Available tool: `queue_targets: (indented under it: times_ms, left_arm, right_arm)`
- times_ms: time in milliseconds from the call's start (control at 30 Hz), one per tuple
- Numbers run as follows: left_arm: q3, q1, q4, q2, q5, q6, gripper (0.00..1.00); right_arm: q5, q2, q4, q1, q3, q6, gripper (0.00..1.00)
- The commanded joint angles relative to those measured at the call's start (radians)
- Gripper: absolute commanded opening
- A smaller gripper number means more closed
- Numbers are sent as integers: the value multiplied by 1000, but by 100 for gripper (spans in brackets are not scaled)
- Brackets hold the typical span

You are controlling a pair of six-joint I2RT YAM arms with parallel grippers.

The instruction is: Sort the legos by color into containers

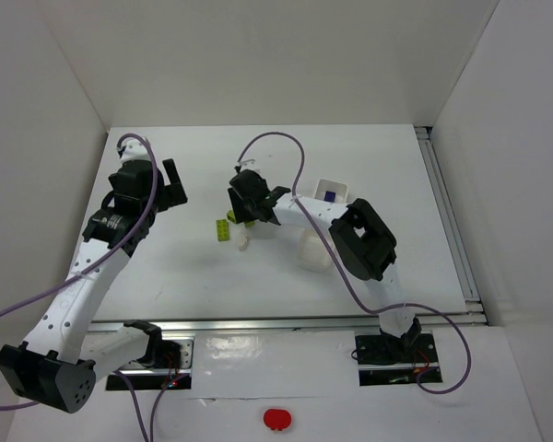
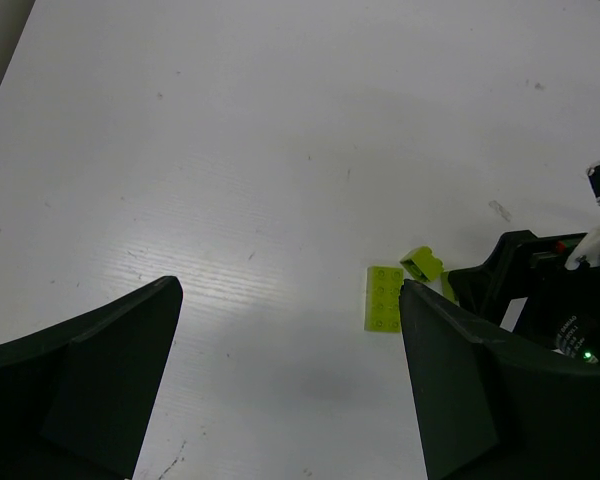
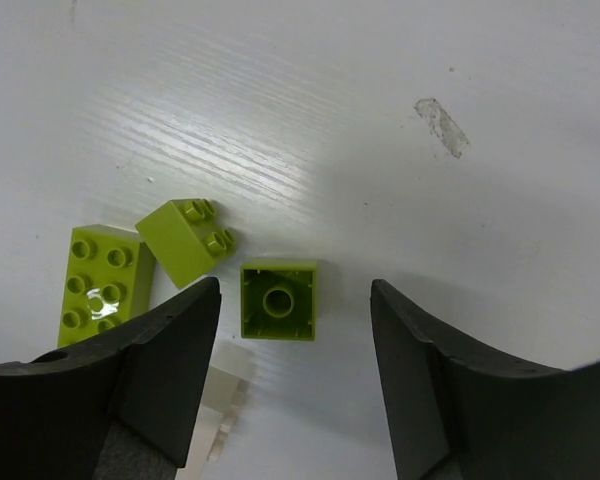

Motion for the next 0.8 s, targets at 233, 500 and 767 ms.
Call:
queue_targets:
  times_ms: [233,500,767]
  left_arm:
    - [-9,-1,5,-20,-21,19,99]
    - [-9,-1,5,-20,-21,19,99]
    - [-18,-1,14,19,26,19,99]
  right_arm:
    - [3,76,-22,10,52,-14,58]
    - [84,-48,-31,19,0,-14,35]
    - [199,-465,-11,-59,-347,41,35]
